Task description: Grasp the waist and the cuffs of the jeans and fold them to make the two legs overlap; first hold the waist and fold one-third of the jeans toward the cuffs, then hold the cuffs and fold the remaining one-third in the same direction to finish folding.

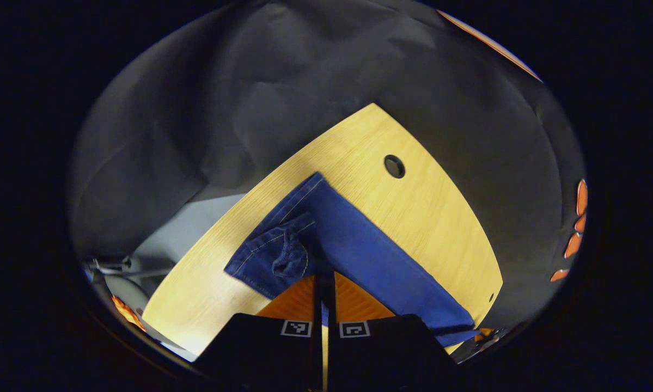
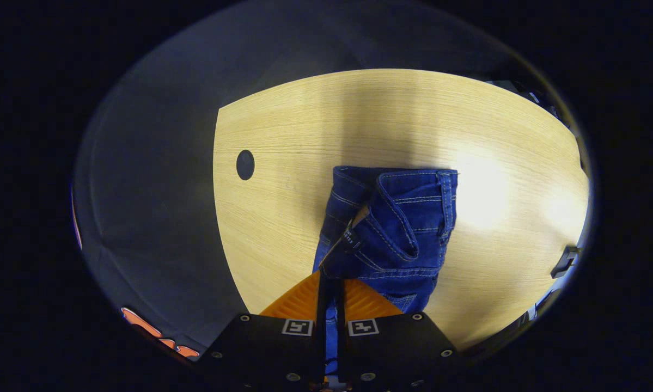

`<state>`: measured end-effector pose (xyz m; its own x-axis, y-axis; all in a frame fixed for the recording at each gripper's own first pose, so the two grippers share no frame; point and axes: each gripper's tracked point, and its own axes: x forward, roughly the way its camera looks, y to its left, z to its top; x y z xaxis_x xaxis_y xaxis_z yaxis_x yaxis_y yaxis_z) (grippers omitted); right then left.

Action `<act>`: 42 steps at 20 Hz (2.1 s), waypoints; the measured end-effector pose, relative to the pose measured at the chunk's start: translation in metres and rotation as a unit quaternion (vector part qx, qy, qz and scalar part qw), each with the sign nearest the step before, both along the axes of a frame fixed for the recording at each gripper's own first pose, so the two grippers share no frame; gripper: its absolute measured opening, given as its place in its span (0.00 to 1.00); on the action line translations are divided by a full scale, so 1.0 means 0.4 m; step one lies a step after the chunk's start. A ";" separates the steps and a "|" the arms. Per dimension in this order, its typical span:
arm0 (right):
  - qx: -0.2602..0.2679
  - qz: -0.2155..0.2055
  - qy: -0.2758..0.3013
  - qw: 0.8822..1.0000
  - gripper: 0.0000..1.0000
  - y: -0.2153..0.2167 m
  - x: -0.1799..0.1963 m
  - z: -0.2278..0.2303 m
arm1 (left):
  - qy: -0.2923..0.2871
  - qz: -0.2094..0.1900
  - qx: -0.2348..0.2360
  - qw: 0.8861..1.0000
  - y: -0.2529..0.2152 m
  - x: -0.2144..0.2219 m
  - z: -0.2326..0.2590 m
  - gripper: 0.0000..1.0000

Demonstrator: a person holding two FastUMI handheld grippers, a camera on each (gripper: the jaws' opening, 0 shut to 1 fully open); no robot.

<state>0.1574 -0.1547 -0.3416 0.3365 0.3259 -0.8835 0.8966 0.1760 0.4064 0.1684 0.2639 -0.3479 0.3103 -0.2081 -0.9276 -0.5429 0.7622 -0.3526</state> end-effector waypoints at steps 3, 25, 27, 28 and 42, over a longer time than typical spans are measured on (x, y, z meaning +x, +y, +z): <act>0.022 -0.025 0.008 0.999 0.10 0.008 0.045 -0.012 | -0.037 0.011 0.029 0.999 0.040 0.102 -0.017 0.18; -0.085 0.050 -0.146 0.984 0.90 -0.046 -0.060 0.086 | -0.357 -0.085 0.165 0.916 -0.180 0.116 0.464 0.98; -0.101 0.064 -0.148 0.982 0.95 -0.050 -0.085 0.066 | -0.393 -0.091 0.187 0.896 -0.214 0.099 0.546 0.98; -0.107 0.066 -0.147 0.981 0.96 -0.054 -0.095 0.060 | -0.406 -0.095 0.201 0.886 -0.230 0.091 0.584 0.98; -0.182 0.111 -0.109 0.971 0.98 -0.177 -0.142 -0.047 | -0.501 -0.130 0.242 0.821 -0.490 -0.072 0.882 0.97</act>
